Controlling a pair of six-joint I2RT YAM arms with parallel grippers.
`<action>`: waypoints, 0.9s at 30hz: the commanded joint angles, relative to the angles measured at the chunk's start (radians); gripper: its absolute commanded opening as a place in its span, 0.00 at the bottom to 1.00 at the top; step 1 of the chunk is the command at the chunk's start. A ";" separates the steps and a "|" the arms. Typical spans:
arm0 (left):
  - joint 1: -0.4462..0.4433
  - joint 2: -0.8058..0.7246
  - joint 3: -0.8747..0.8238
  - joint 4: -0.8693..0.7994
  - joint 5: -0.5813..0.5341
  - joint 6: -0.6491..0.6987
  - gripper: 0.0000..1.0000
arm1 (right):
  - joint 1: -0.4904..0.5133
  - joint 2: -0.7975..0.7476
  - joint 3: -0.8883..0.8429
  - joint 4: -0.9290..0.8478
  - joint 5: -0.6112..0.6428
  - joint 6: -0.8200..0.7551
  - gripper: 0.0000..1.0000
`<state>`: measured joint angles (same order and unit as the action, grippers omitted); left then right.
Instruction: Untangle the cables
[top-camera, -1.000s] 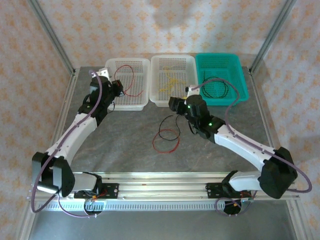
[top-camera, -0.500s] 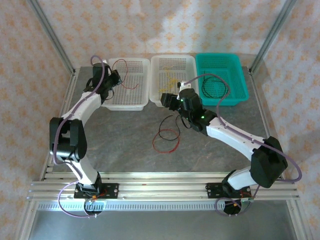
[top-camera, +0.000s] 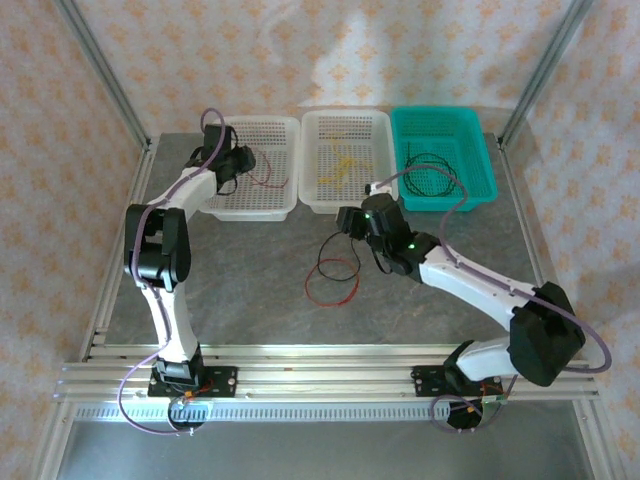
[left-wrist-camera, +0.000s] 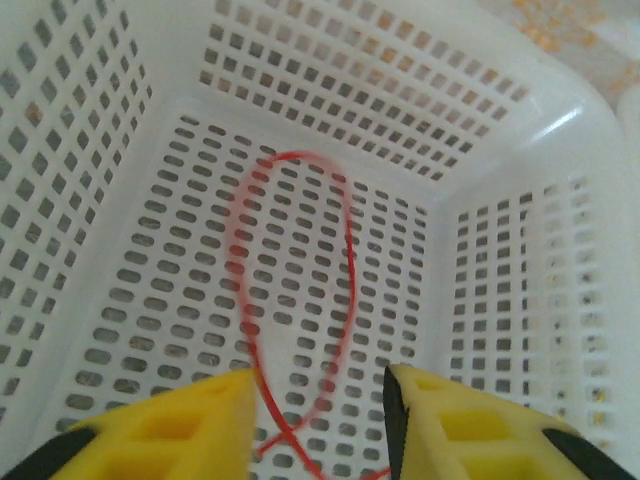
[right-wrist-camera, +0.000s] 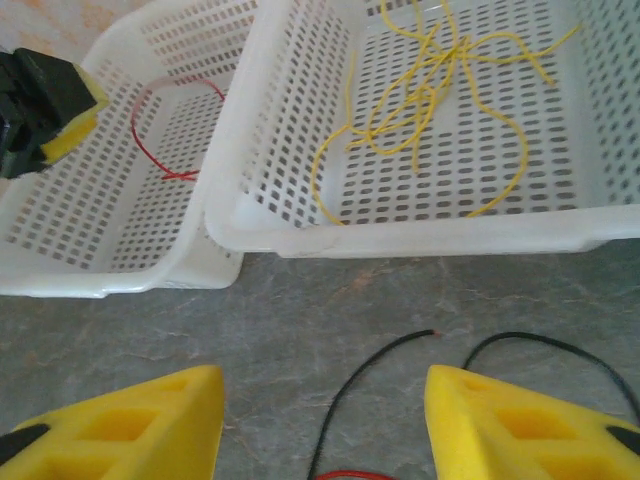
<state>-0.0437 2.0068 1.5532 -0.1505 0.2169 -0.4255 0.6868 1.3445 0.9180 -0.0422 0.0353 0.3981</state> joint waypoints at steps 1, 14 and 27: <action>0.006 -0.068 -0.016 0.022 -0.021 -0.009 0.56 | 0.005 -0.033 -0.025 -0.074 0.092 0.024 0.47; -0.114 -0.497 -0.414 0.132 -0.058 0.030 0.65 | 0.007 0.040 -0.031 -0.247 0.041 0.046 0.45; -0.449 -0.883 -0.886 0.289 -0.154 -0.051 0.63 | 0.012 0.241 -0.018 -0.104 0.029 0.053 0.48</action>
<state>-0.4381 1.1698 0.7349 0.0422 0.0986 -0.4305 0.6941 1.5543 0.8970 -0.1928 0.0486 0.4522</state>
